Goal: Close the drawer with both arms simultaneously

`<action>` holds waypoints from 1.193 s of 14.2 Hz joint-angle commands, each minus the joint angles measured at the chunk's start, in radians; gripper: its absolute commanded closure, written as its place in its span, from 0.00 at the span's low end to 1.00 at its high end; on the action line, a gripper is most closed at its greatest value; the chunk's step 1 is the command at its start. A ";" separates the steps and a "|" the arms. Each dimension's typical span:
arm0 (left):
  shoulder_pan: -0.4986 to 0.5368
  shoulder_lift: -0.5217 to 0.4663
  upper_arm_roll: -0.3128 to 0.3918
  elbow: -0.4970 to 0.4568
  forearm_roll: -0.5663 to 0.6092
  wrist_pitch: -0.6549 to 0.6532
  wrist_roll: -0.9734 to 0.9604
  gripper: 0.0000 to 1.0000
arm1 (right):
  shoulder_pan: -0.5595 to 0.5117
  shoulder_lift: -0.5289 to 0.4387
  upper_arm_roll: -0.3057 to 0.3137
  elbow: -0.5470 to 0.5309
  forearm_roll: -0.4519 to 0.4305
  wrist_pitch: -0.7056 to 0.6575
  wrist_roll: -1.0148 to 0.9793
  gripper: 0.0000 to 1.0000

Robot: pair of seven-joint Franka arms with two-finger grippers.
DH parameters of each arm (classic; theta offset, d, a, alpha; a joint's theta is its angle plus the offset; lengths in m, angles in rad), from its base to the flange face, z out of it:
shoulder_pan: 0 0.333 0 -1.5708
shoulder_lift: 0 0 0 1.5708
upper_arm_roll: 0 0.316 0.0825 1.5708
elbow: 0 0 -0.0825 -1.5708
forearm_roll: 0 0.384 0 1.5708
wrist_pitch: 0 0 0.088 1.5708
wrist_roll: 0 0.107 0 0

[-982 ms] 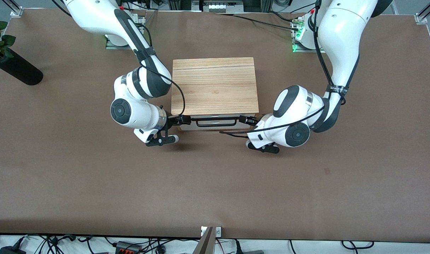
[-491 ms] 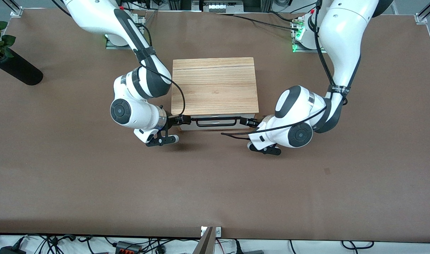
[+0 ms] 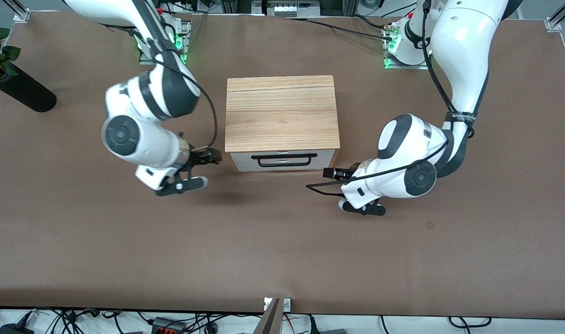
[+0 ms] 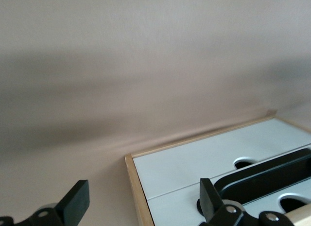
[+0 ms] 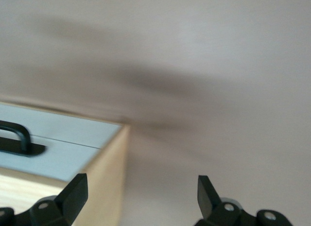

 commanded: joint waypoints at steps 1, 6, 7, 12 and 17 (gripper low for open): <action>0.070 -0.040 0.002 0.043 0.001 -0.020 0.001 0.00 | -0.006 -0.049 -0.079 0.063 -0.061 -0.093 -0.013 0.00; 0.121 -0.102 0.003 0.066 0.001 -0.155 0.003 0.00 | -0.013 -0.093 -0.266 0.207 -0.064 -0.321 -0.014 0.00; 0.128 -0.125 0.006 0.068 0.022 -0.164 0.003 0.00 | -0.007 -0.105 -0.299 0.242 -0.064 -0.351 -0.022 0.00; 0.179 -0.278 0.037 0.047 0.205 -0.207 0.001 0.00 | -0.284 -0.302 0.024 0.035 -0.170 -0.341 -0.008 0.00; 0.202 -0.479 0.103 -0.078 0.213 -0.236 0.003 0.00 | -0.532 -0.503 0.221 -0.286 -0.176 -0.079 -0.016 0.00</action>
